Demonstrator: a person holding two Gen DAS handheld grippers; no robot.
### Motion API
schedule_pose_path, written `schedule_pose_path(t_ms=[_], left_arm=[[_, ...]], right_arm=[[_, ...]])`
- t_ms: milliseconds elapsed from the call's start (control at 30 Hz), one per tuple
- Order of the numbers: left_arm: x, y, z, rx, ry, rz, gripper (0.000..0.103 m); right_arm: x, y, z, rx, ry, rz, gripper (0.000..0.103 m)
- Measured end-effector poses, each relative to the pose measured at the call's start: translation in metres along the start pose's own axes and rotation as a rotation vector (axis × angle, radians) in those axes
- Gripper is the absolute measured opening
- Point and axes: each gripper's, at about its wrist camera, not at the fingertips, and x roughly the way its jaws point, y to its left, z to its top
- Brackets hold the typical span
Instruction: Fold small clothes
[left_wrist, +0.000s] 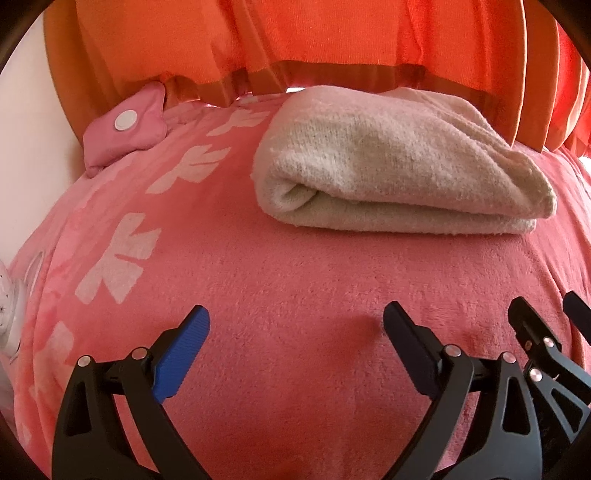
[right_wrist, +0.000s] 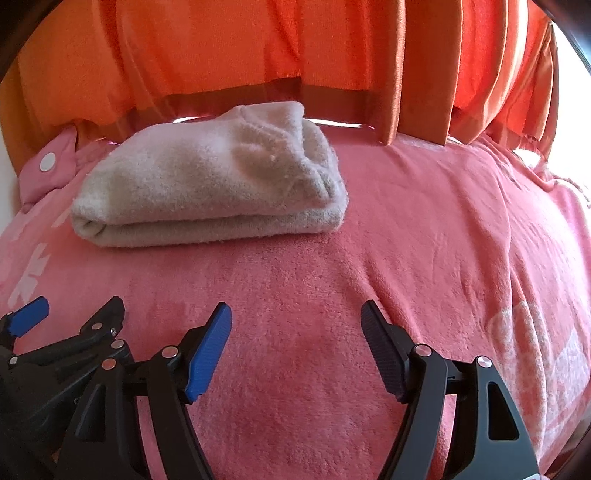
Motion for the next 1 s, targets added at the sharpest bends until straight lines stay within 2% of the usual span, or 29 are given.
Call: schedule_pose_path(t_ms=[133, 200, 300, 533, 1000], left_arm=[[0.0001, 0.0009, 0.0008, -0.007, 0.002, -0.002, 0.092], [-0.0025, 0.0007, 0.0008, -0.006, -0.019, -0.007, 0.087], [-0.0076, -0.0001, 0.0007, 0.002, -0.058, -0.003, 0.086], [-0.0019, 0.0016, 0.0007, -0.013, -0.019, -0.005, 0.086], [-0.0034, -0.0007, 0.0001, -0.003, -0.027, -0.002, 0.086]], right_arm=[[-0.001, 0.0009, -0.0004, -0.004, -0.004, -0.003, 0.07], [-0.0002, 0.0019, 0.0, -0.009, -0.002, -0.002, 0.07], [-0.0007, 0.0031, -0.0008, -0.014, -0.004, -0.005, 0.07], [-0.0011, 0.0048, -0.0014, -0.024, -0.006, -0.004, 0.07], [-0.0006, 0.0017, -0.0008, -0.014, -0.003, -0.002, 0.07]])
